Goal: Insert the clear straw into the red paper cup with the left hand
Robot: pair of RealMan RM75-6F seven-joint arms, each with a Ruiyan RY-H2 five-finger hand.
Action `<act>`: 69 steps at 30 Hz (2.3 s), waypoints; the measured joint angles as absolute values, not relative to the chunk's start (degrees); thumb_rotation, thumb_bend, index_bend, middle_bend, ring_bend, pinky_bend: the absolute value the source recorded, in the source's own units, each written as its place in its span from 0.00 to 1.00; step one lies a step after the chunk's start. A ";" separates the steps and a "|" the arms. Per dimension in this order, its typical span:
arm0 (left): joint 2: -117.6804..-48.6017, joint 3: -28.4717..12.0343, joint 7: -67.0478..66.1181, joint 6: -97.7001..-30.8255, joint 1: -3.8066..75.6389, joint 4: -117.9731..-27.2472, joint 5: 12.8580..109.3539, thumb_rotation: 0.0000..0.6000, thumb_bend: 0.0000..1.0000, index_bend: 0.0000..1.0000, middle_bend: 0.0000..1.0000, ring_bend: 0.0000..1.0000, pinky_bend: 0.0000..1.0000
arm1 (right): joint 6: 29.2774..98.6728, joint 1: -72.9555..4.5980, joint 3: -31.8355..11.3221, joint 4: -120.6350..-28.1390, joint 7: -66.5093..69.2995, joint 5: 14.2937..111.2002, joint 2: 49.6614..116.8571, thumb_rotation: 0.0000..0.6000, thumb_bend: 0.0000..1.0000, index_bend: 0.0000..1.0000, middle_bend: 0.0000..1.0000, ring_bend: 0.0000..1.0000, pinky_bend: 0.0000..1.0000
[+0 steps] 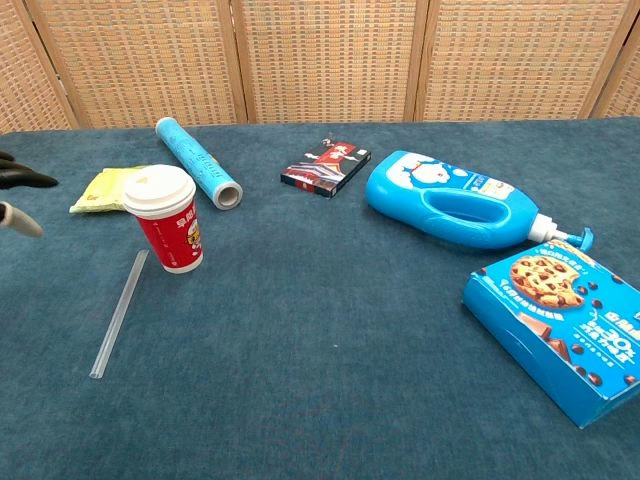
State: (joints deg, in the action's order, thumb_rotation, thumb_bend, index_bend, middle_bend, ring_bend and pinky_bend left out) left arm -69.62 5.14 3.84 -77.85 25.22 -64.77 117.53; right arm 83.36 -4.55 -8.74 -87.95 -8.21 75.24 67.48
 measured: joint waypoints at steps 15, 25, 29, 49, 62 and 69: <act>-80.37 11.25 9.03 -73.06 40.22 -51.14 127.10 1.00 0.31 0.39 0.00 0.00 0.00 | 80.67 -5.67 -10.02 -84.92 -11.15 70.33 69.54 1.00 0.00 0.00 0.00 0.00 0.00; -83.22 15.24 8.83 -70.79 44.62 -48.32 127.92 1.00 0.32 0.44 0.00 0.00 0.00 | 80.14 -5.74 -10.11 -84.14 -10.86 69.49 69.72 1.00 0.00 0.00 0.00 0.00 0.00; -83.72 15.98 8.88 -72.46 44.80 -47.24 127.91 1.00 0.32 0.44 0.00 0.00 0.00 | 80.33 -5.68 -10.15 -84.14 -10.76 69.47 69.71 1.00 0.00 0.00 0.00 0.00 0.00; -91.69 19.91 12.74 -79.47 41.54 -34.38 125.72 1.00 0.32 0.44 0.00 0.00 0.00 | 79.66 -6.03 -9.76 -83.90 -11.48 69.36 70.19 1.00 0.00 0.00 0.00 0.00 0.00; -93.67 21.54 13.15 -79.76 42.65 -32.40 125.06 1.00 0.38 0.58 0.00 0.00 0.00 | 79.06 -6.16 -9.76 -83.57 -11.12 68.99 70.16 1.00 0.00 0.00 0.00 0.00 0.00; -93.77 22.14 13.58 -80.50 42.74 -31.85 124.61 1.00 0.47 0.64 0.00 0.00 0.00 | 79.10 -6.15 -9.77 -83.61 -10.81 69.09 70.07 1.00 0.00 0.00 0.00 0.00 0.00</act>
